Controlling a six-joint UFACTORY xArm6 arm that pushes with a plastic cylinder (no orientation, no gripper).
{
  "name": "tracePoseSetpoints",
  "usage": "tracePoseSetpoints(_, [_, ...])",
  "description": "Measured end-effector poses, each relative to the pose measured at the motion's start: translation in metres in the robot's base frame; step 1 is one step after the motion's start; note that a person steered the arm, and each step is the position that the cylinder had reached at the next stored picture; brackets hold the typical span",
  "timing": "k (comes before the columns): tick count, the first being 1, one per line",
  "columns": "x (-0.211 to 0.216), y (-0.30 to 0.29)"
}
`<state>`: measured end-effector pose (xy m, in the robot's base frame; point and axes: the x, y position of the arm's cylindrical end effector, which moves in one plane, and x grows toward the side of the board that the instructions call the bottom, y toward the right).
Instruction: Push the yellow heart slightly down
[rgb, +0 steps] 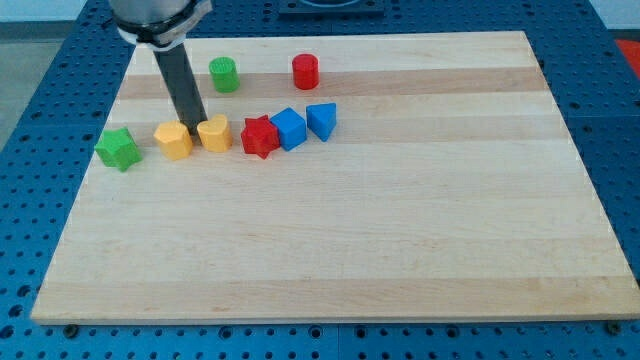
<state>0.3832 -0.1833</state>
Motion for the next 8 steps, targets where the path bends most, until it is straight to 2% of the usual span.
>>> tracePoseSetpoints(2, [0.021, -0.006])
tracePoseSetpoints(4, [-0.04, 0.032])
tracePoseSetpoints(5, [-0.045, 0.074])
tracePoseSetpoints(6, [-0.039, 0.085])
tracePoseSetpoints(8, [-0.039, 0.057])
